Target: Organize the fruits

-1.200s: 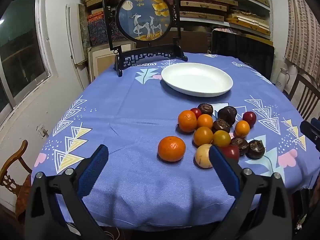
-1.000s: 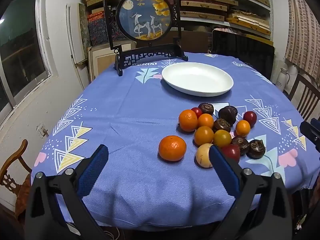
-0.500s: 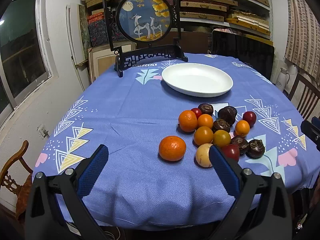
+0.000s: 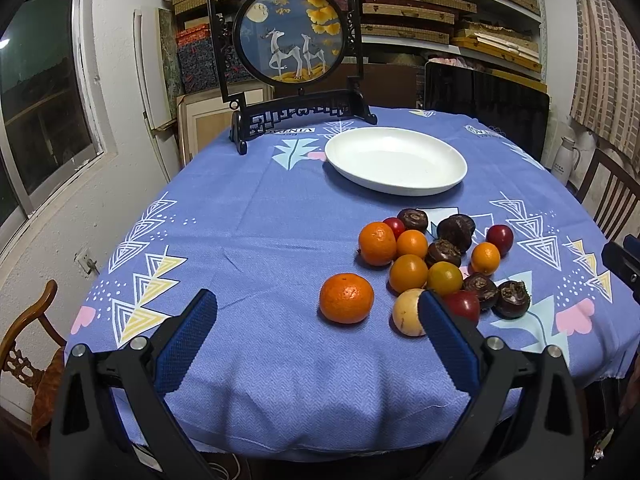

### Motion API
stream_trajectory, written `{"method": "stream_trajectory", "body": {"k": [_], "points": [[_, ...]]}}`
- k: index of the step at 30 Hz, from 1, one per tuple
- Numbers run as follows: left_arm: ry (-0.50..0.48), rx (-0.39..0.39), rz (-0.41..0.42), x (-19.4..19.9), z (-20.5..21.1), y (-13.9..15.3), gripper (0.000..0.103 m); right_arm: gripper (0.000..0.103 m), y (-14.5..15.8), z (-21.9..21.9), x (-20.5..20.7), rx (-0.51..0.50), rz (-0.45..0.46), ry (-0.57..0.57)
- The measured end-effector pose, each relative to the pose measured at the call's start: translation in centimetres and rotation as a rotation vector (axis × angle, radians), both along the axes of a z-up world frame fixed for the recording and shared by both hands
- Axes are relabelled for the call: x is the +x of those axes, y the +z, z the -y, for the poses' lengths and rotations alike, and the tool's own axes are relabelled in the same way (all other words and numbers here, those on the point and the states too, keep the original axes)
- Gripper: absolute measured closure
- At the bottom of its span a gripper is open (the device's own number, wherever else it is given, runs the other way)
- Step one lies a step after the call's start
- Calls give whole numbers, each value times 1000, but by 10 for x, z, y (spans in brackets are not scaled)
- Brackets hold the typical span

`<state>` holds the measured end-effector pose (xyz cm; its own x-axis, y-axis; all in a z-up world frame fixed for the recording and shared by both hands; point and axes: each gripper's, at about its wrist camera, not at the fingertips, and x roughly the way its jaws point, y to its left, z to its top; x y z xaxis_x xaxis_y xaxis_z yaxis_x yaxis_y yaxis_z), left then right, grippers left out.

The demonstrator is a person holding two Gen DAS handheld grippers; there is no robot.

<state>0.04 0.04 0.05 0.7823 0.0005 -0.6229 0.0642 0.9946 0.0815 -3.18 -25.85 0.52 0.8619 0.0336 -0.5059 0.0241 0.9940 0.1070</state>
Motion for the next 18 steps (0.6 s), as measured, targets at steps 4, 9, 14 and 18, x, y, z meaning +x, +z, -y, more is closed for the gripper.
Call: {"method": "stream_trajectory", "body": {"k": [4, 9, 14, 18], "points": [[0, -1, 0, 0, 0, 0, 5, 4, 0, -1, 1, -1, -1, 3], [0, 0, -1, 0, 0, 0, 5, 4, -1, -3, 1, 0, -5, 7], [0, -1, 0, 0, 0, 0, 5, 4, -1, -3, 1, 0, -6, 8], [0, -2, -1, -1, 1, 2, 5, 4, -2, -4, 1, -1, -7, 9]]}}
